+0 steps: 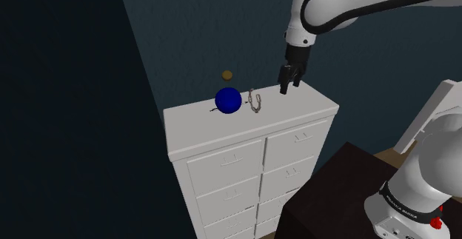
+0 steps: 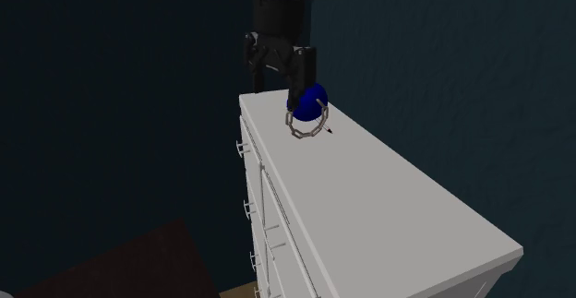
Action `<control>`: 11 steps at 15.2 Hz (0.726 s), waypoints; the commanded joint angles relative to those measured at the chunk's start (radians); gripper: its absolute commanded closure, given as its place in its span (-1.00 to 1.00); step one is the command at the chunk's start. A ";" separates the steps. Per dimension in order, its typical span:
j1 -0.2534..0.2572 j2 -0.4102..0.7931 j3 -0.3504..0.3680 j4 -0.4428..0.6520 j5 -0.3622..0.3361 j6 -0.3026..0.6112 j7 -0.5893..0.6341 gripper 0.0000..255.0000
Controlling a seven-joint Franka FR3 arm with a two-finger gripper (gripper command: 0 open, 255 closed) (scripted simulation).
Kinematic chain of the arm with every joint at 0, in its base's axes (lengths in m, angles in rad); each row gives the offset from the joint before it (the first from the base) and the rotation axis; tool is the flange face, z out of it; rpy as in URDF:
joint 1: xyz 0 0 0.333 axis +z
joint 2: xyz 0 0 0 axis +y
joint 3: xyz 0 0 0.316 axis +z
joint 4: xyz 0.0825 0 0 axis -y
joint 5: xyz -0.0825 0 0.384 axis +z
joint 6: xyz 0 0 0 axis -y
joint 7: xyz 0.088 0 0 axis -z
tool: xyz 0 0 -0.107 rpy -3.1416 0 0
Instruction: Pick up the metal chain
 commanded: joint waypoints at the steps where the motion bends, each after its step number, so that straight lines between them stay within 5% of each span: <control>1: 0.011 0.066 0.009 0.031 0.016 0.043 0.002 -1.00; 8: 0.046 0.288 0.041 0.174 0.058 0.147 0.012 -1.00; 11: 0.047 0.301 0.042 0.147 0.061 0.186 0.007 -1.00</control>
